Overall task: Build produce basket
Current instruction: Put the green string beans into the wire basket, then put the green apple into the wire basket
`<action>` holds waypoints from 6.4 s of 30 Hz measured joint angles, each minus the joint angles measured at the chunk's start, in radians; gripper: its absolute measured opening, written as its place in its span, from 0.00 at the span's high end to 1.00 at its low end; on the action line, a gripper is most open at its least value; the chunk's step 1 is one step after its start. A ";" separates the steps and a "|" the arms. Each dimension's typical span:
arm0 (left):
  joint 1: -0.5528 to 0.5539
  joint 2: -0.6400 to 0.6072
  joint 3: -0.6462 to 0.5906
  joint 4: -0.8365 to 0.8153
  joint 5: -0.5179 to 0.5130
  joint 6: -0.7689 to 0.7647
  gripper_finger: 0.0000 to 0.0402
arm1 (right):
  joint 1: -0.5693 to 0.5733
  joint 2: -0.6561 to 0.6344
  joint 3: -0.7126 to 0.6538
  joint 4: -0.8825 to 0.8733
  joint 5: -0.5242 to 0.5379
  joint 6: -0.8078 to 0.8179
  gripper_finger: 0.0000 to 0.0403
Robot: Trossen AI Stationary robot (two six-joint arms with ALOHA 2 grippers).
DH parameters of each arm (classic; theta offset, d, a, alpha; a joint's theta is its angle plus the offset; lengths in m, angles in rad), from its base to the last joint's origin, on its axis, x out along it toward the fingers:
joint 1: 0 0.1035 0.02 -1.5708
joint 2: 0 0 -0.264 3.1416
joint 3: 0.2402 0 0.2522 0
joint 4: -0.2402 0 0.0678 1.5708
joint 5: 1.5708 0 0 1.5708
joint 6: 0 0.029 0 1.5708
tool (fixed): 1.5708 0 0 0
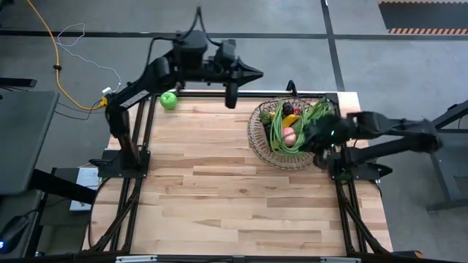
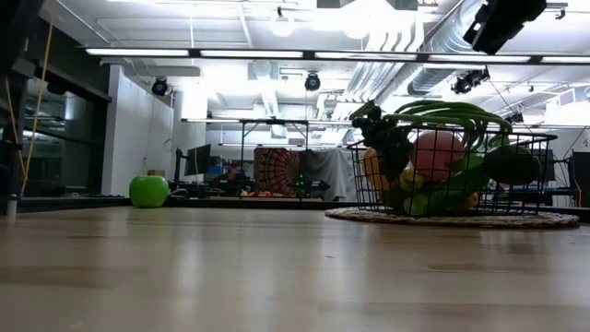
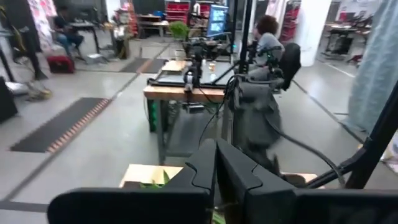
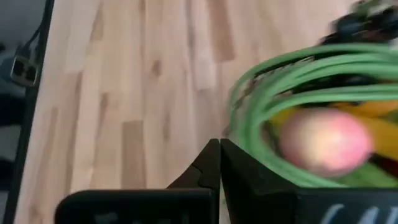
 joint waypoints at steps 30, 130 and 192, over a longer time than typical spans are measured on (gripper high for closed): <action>-0.089 -0.698 -1.187 0.792 -0.233 -0.200 1.00 | 0.562 0.265 -0.327 0.263 0.665 0.694 1.00; -0.103 -0.727 -1.205 0.802 -0.287 -0.249 1.00 | -1.155 0.386 0.032 -0.230 0.383 0.074 1.00; -0.124 -1.006 -1.440 0.661 -0.257 -0.256 1.00 | -0.219 -0.004 -0.124 0.903 -0.151 0.073 1.00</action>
